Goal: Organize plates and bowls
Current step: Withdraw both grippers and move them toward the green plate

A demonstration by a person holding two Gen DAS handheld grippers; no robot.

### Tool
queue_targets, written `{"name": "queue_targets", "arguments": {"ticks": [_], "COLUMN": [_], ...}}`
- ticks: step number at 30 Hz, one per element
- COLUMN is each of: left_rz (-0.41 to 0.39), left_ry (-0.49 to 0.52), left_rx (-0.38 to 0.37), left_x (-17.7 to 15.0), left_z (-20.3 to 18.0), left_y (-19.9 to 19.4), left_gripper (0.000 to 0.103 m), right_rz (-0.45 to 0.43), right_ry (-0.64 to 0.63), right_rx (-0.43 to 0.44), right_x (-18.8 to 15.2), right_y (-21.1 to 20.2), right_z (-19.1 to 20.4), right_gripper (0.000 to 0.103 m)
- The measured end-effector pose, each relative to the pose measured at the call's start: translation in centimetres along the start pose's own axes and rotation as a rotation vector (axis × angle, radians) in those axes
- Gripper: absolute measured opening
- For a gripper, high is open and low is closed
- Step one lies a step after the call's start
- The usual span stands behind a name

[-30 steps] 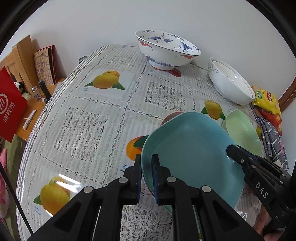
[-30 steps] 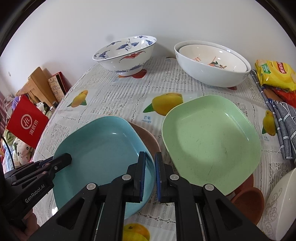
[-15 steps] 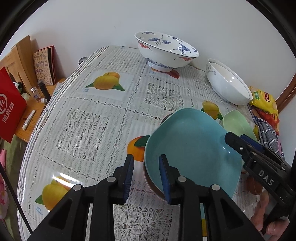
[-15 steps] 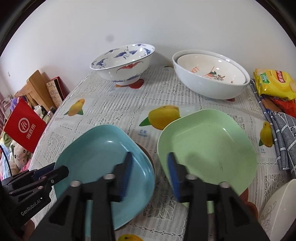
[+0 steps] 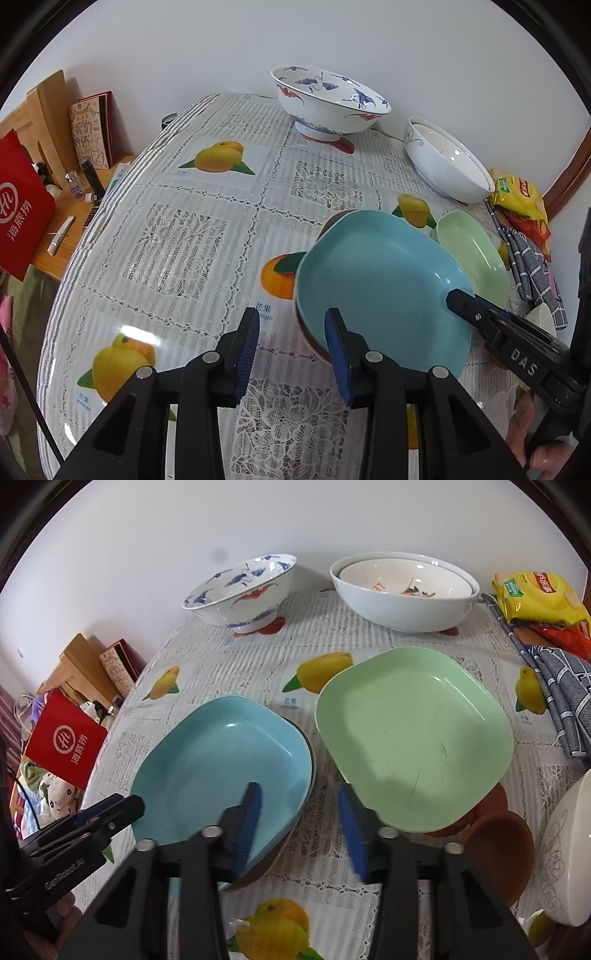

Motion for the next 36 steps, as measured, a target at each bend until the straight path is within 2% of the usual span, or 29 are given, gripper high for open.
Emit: {"name": "queue_targets", "arguments": {"ticks": [1,6,10,11,13,16,18,22,26,29,31,36], "left_rz": [0.000,-0.001,-0.007,-0.007,-0.010,-0.024,-0.042,-0.095,-0.144,-0.185,-0.212,-0.242], "left_ry": [0.003,0.000,0.007,0.009,0.015,0.026,0.039,0.076,0.100,0.117,0.125,0.136], "left_rx": [0.002,0.007,0.003,0.001,-0.004,-0.015,-0.020,-0.015,-0.025,-0.033,-0.042,-0.100], "left_x": [0.0,0.4,0.5,0.5,0.4,0.1,0.0,-0.5,-1.0,-1.5,-2.0,-3.4], "left_z": [0.0,0.3,0.1,0.1,-0.1,-0.5,-0.9,-1.7,-2.6,-3.4,-4.0,-5.6], "left_y": [0.0,0.1,-0.3,-0.4,-0.9,-2.1,-3.1,-5.9,-8.8,-11.0,-12.5,-15.2], "left_gripper": [0.036,0.036,0.036,0.036,0.036,0.037,0.044,0.045,0.045,0.045,0.045,0.045], "right_rz": [0.001,-0.017,-0.038,-0.042,-0.052,-0.081,-0.091,-0.132,-0.135,-0.144,-0.154,-0.171], "right_ry": [-0.002,-0.040,-0.050,-0.054,-0.057,-0.057,-0.052,-0.060,-0.068,-0.068,-0.064,-0.037], "right_rx": [0.007,-0.046,-0.055,-0.059,-0.062,-0.079,-0.095,-0.134,-0.194,-0.213,-0.216,-0.214], "right_x": [0.1,1.1,1.4,1.4,1.2,0.8,0.5,-0.8,-2.2,-3.7,-4.5,-6.5], "right_y": [0.1,0.3,-0.6,-1.0,-2.0,-3.8,-4.9,-8.1,-10.7,-12.8,-14.0,-17.2], "right_z": [0.0,0.4,0.6,0.6,0.6,0.5,0.4,0.2,0.0,0.0,-0.1,-0.6], "right_gripper": [0.016,0.012,0.014,0.017,0.035,0.045,0.051,0.052,0.053,0.060,0.069,0.074]}}
Point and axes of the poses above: each gripper's, at about its wrist camera, not at the fingertips, and y roughly the way its jaws point, z to its left, x to its top, the point moved 3 cm from there along y, roughly the way its jaws point, and after that the axes turned 13 degrees about x, right-handed, at the moved point
